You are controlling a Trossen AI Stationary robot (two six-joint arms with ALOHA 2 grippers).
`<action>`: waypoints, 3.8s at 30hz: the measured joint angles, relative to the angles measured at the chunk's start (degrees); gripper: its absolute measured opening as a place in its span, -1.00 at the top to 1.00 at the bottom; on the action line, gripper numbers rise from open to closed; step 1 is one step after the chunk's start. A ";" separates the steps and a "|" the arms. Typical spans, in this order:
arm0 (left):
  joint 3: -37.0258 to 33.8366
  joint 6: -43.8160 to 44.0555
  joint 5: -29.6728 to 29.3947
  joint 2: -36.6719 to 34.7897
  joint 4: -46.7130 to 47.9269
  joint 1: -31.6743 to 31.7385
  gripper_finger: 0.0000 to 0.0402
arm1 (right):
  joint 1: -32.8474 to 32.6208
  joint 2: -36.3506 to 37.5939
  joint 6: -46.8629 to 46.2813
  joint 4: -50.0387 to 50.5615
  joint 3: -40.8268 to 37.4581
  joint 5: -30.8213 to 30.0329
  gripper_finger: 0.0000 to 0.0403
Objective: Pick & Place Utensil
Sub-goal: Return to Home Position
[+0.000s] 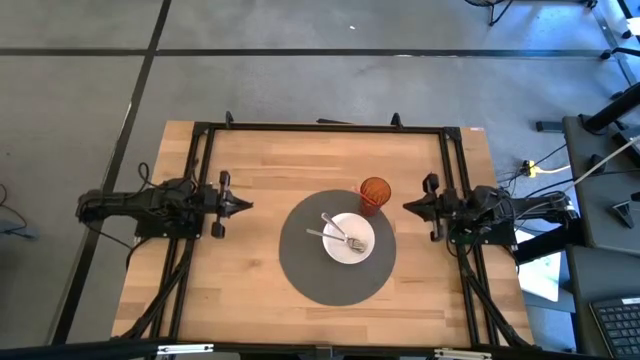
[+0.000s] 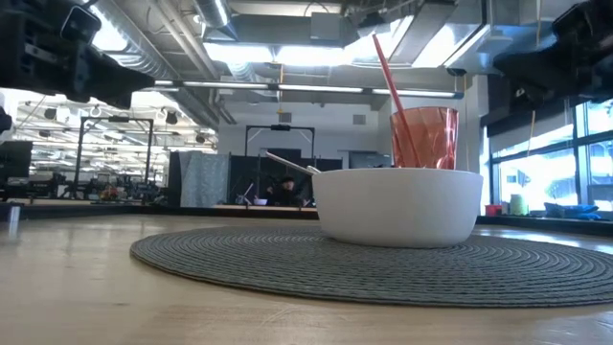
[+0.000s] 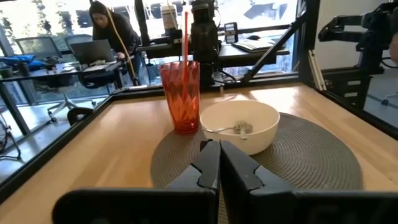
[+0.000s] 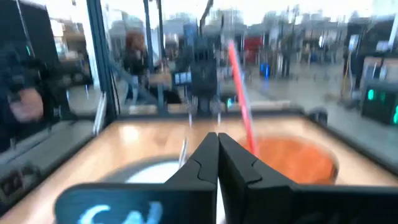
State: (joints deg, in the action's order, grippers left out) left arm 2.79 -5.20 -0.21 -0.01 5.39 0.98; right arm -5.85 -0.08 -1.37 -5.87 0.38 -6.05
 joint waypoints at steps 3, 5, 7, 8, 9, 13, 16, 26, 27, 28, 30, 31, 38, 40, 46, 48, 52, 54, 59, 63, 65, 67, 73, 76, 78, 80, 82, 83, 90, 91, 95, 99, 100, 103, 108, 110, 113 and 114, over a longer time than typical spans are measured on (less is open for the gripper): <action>-0.02 -0.18 -0.76 0.00 0.07 -0.83 0.99 | 0.07 -0.03 -0.92 2.03 -0.05 -0.91 0.99; -0.02 -0.47 -0.79 0.00 0.07 -1.01 0.99 | 0.07 -0.04 -1.07 1.99 0.01 -1.31 0.99; -0.02 -0.49 -0.79 0.00 0.08 -1.01 0.99 | 0.07 -0.04 -1.07 2.74 0.00 -1.44 0.99; -0.02 -0.62 -0.77 0.05 0.09 -1.01 0.99 | 0.07 -0.04 -1.05 2.73 0.00 -1.46 0.99; -0.02 -0.94 -0.76 0.19 0.09 -1.01 0.99 | 0.07 -0.04 -1.05 2.53 0.00 -1.46 0.99; -0.02 -1.33 -0.79 0.59 0.11 -0.99 0.99 | 0.07 -0.04 -1.18 2.32 0.00 -1.46 0.99; -0.02 -0.95 -0.79 0.59 0.11 -0.99 0.99 | 0.07 -0.04 -1.20 1.71 0.00 -1.46 0.99; -0.04 -0.17 -1.68 0.68 0.07 -0.99 0.99 | 0.07 -0.04 1.64 -2.91 0.00 -1.46 0.83; -0.04 -0.29 -1.66 0.68 0.07 -0.99 0.99 | 0.07 -0.04 1.68 -2.84 0.00 -1.46 0.82; -0.04 -0.27 -1.68 0.68 0.07 -0.99 0.99 | 0.07 -0.04 1.56 -2.86 0.00 -1.46 0.81; -0.04 -0.03 -1.68 0.68 0.07 -0.99 0.99 | 0.07 -0.04 1.58 -2.88 0.00 -1.46 0.80; -0.04 -0.03 -1.68 0.68 0.07 -0.99 0.99 | 0.07 -0.04 1.69 -2.84 0.00 -1.46 0.80; -0.04 -0.03 -1.68 0.68 0.04 -0.99 0.99 | 0.07 -0.04 1.70 -2.84 0.00 -1.46 0.79; -0.04 -0.03 -1.68 0.68 0.04 -0.99 0.99 | 0.07 -0.04 1.56 -2.84 0.00 -1.46 0.79; -0.04 -0.03 -1.68 0.68 0.04 -0.99 0.99 | 0.07 -0.04 1.61 -2.84 0.00 -1.46 0.79; -0.04 -0.03 -1.68 0.68 0.04 -0.99 0.99 | 0.07 -0.04 1.70 -2.84 0.00 -1.46 0.79; -0.04 -0.03 -1.68 0.68 0.04 -0.99 0.99 | 0.07 -0.04 1.72 -2.84 0.00 -1.46 0.79; -0.04 -0.03 -1.68 0.68 0.04 -1.00 0.99 | 0.07 -0.04 1.56 -2.84 0.00 -1.46 0.79; -0.04 -0.05 -1.68 0.68 0.04 -0.99 0.99 | 0.07 -0.04 1.56 -2.84 0.00 -1.46 0.79; -0.04 -0.04 -1.68 0.68 0.03 -0.99 0.99 | 0.07 -0.04 1.69 -2.84 0.00 -1.46 0.79; -0.04 -0.03 -1.68 0.68 0.04 -0.99 0.99 | 0.07 -0.04 1.55 -2.84 0.00 -1.46 0.79; -0.04 -0.05 -1.68 0.68 0.04 -1.01 0.99 | 0.07 -0.04 1.70 -2.84 0.00 -1.46 0.79; -0.04 -0.03 -1.68 0.68 0.02 -0.99 0.99 | 0.07 -0.04 1.71 -2.84 0.00 -1.46 0.79; -0.04 -0.05 -1.68 0.68 0.02 -1.00 0.99 | 0.07 -0.04 1.59 -2.84 0.00 -1.46 0.79; -0.04 -0.05 -1.68 0.68 0.03 -1.00 0.99 | 0.07 -0.04 1.70 -2.84 0.00 -1.46 0.79; -0.04 -0.05 -1.68 0.68 0.03 -0.99 0.99 | 0.07 -0.04 1.53 -2.84 0.00 -1.46 0.79; -0.04 -0.05 -1.68 0.68 0.04 -1.01 0.99 | 0.07 -0.04 1.70 -2.84 0.00 -1.46 0.79; -0.04 -0.05 -1.68 0.68 0.02 -0.99 0.99 | 0.07 -0.04 1.73 -2.84 0.00 -1.46 0.79; -0.04 -0.05 -1.68 0.68 0.02 -1.01 0.99 | 0.07 -0.04 1.55 -2.83 0.00 -1.46 0.79; -0.04 -0.05 -1.68 0.68 0.03 -0.99 0.99 | 0.07 -0.04 1.58 -2.82 0.00 -1.46 0.79; -0.04 -0.05 -1.68 0.68 0.02 -1.00 0.99 | 0.07 -0.04 1.55 -2.82 0.00 -1.46 0.79; -0.04 -0.05 -1.68 0.68 0.02 -1.00 0.99 | 0.07 -0.04 1.60 -2.84 0.00 -1.45 0.79; -0.04 -0.05 -1.68 0.70 0.03 -0.99 0.99 | 0.07 -0.04 1.54 -2.83 0.00 -1.45 0.79; -0.04 -0.05 -1.69 0.68 0.02 -1.00 0.99 | 0.07 -0.04 1.72 -2.83 0.00 -1.46 0.79; -0.04 -0.05 -1.68 0.68 0.02 -0.99 0.99 | 0.07 -0.04 1.71 -2.82 0.00 -1.45 0.79; -0.05 -0.05 -1.68 0.68 0.02 -0.99 0.99 | 0.07 -0.04 1.55 -2.83 0.00 -1.46 0.79; -0.04 -0.05 -1.68 0.69 0.04 -1.00 0.99 | 0.07 -0.04 1.72 -2.82 0.00 -1.46 0.79; -0.04 -0.05 -1.68 0.70 0.02 -1.00 0.99 | 0.05 -0.04 1.61 -2.82 0.00 -1.44 0.79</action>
State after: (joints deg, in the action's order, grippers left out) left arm 2.74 -5.26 -1.89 0.69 5.41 -0.02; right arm -5.80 -0.12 0.24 -8.69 0.38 -7.49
